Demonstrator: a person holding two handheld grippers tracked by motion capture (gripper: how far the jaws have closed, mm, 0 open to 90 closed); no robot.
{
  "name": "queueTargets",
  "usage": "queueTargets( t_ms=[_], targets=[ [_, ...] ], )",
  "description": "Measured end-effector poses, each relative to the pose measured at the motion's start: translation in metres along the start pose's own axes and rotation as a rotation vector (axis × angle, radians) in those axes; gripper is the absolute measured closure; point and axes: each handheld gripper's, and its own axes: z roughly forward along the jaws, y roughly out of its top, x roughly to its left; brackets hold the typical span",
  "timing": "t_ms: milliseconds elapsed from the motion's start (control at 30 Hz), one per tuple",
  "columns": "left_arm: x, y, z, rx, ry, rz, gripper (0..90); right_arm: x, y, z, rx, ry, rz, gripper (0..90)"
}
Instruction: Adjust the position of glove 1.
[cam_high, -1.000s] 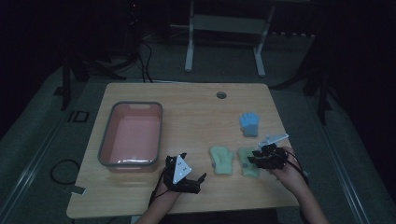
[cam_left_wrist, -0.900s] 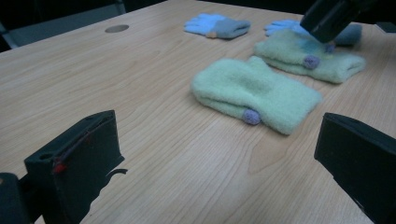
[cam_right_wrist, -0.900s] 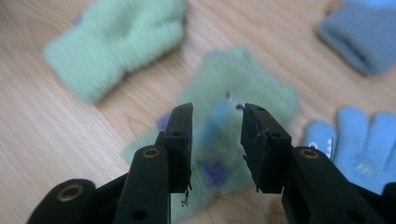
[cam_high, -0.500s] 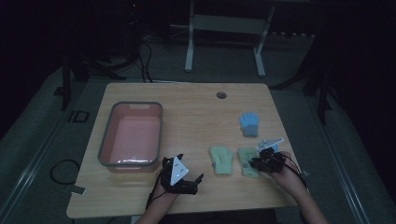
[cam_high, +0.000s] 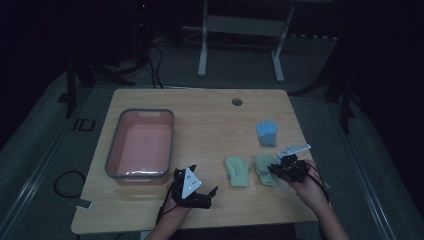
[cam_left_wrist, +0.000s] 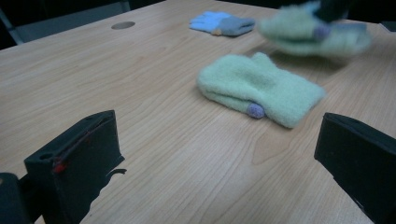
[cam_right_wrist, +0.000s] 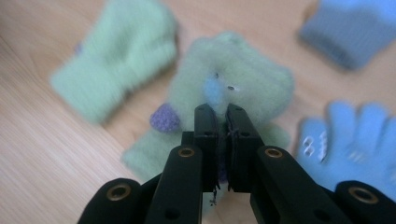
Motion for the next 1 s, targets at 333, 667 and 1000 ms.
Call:
queueTargets(
  t_ms=[333, 667, 1000],
  targets=[
    [0.002, 0.0, 0.0, 0.0, -0.003, -0.011, 0.5, 0.027, 0.051, -0.011, -0.051, 0.009, -0.073, 84.8],
    [0.003, 0.0, -0.001, -0.002, -0.008, -0.018, 0.5, 0.062, 0.066, 0.014, -0.016, 0.024, -0.114, 84.8],
    [0.002, -0.001, 0.0, -0.007, -0.042, -0.015, 0.5, 0.074, 0.058, 0.041, 0.061, -0.014, -0.043, 84.6]
  ],
)
